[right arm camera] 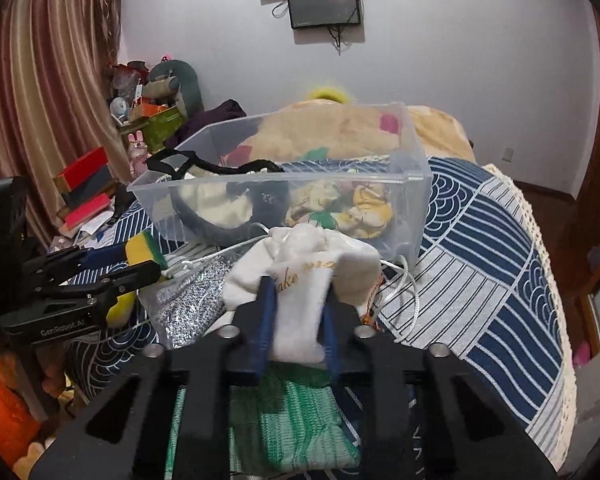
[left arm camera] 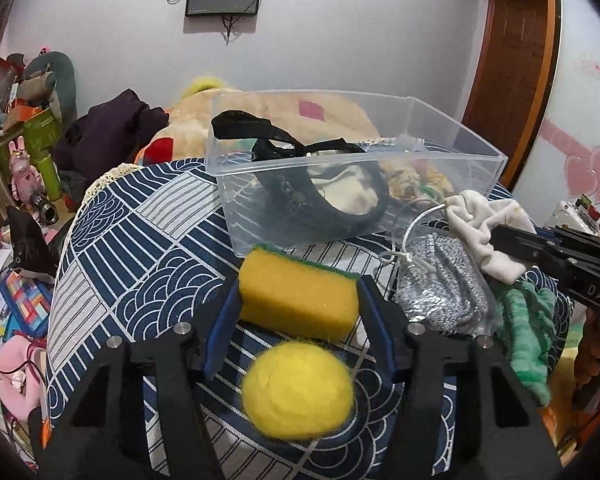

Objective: Organize soft objects
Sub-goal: 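Grasp the yellow sponge with the left tool while the right grasps the white sock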

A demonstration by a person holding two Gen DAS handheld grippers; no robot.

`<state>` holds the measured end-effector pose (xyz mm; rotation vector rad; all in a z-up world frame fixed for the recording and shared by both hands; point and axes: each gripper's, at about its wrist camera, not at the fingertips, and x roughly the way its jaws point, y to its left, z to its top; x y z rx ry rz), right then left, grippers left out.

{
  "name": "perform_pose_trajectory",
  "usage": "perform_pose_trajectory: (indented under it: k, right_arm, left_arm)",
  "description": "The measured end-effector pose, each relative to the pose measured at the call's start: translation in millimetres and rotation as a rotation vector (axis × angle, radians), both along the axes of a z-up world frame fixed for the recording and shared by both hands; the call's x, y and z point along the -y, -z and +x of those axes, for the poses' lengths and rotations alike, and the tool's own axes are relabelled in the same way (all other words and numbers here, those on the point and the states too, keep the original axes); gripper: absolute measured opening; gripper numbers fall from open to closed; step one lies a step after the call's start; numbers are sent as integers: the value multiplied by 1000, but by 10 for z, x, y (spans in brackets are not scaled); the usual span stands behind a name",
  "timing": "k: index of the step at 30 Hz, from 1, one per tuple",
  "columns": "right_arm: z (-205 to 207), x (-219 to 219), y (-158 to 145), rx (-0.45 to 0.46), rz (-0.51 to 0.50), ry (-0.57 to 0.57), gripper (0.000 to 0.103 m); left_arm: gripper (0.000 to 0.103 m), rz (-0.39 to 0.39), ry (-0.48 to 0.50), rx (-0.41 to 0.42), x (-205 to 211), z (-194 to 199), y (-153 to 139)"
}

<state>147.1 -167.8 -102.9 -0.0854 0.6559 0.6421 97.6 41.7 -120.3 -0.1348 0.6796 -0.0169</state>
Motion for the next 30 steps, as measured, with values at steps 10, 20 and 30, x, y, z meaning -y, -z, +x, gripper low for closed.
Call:
perform_pose_trajectory:
  k: [10,20,30]
  right_arm:
    - [-180,143,-325,91,49,14,14]
    - [-160,132,-737,207,95,33,14]
    - [98,3,-974,270,130,62,14]
  left_arm:
    - [57,1,11,98,23,-196,-362]
    - [57,-2,18,218,42,-178,-834]
    - [57,-17,36,272,55,147,-1141]
